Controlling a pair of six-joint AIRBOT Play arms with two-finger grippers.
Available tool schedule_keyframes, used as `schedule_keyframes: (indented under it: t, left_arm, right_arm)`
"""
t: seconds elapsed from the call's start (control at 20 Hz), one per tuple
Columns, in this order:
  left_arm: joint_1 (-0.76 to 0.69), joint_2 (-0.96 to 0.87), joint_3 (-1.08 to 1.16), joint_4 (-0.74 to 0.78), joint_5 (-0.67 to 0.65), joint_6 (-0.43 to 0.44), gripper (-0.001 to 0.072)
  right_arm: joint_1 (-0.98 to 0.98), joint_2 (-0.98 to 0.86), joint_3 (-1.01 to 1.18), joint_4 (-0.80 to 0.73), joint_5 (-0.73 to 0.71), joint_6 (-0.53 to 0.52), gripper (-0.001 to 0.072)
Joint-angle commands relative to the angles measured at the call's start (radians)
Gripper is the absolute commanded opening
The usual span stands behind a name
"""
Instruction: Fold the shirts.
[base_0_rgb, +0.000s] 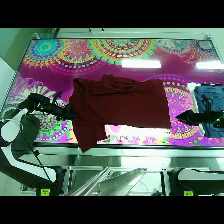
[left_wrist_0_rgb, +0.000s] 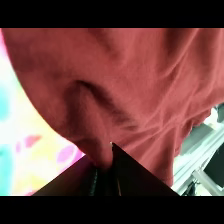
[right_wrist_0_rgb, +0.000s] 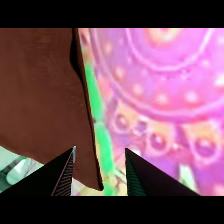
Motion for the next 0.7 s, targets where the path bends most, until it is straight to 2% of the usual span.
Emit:
schedule_keyframes:
  t: [0.0, 0.3, 0.35, 0.45, 0.5, 0.6, 0.65]
  left_arm:
    - [0.027, 0.007, 0.006, -0.008, 0.025, 0.027, 0.0107]
    - [0.029, 0.028, 0.006, -0.01, 0.028, 0.027, 0.0106]
    - [0.022, 0.028, 0.006, -0.009, 0.026, 0.03, 0.0017]
    - [0.005, 0.028, 0.006, -0.009, 0.023, 0.031, 0.0015]
    - [-0.002, 0.028, 0.006, -0.008, 0.024, 0.031, 0.0015]
    - [-0.013, 0.028, 0.006, -0.007, 0.027, 0.031, 0.0017]
    - [-0.015, 0.028, 0.006, -0.003, 0.029, 0.031, 0.0017]
  right_arm:
    - [0.038, -0.023, -0.007, -0.034, -0.015, 0.011, 0.0363]
    - [0.18, -0.069, -0.007, -0.073, 0.013, 0.061, 0.0362]
    - [0.206, -0.069, -0.007, -0.073, 0.027, 0.062, 0.036]
    - [0.246, -0.069, -0.007, -0.071, 0.034, 0.061, 0.0346]
    - [0.256, -0.069, -0.007, -0.069, 0.035, 0.061, 0.0218]
    - [0.262, -0.068, -0.007, -0.066, 0.035, 0.061, 0.013]
    - [0.262, -0.066, -0.007, -0.058, 0.035, 0.06, 0.0044]
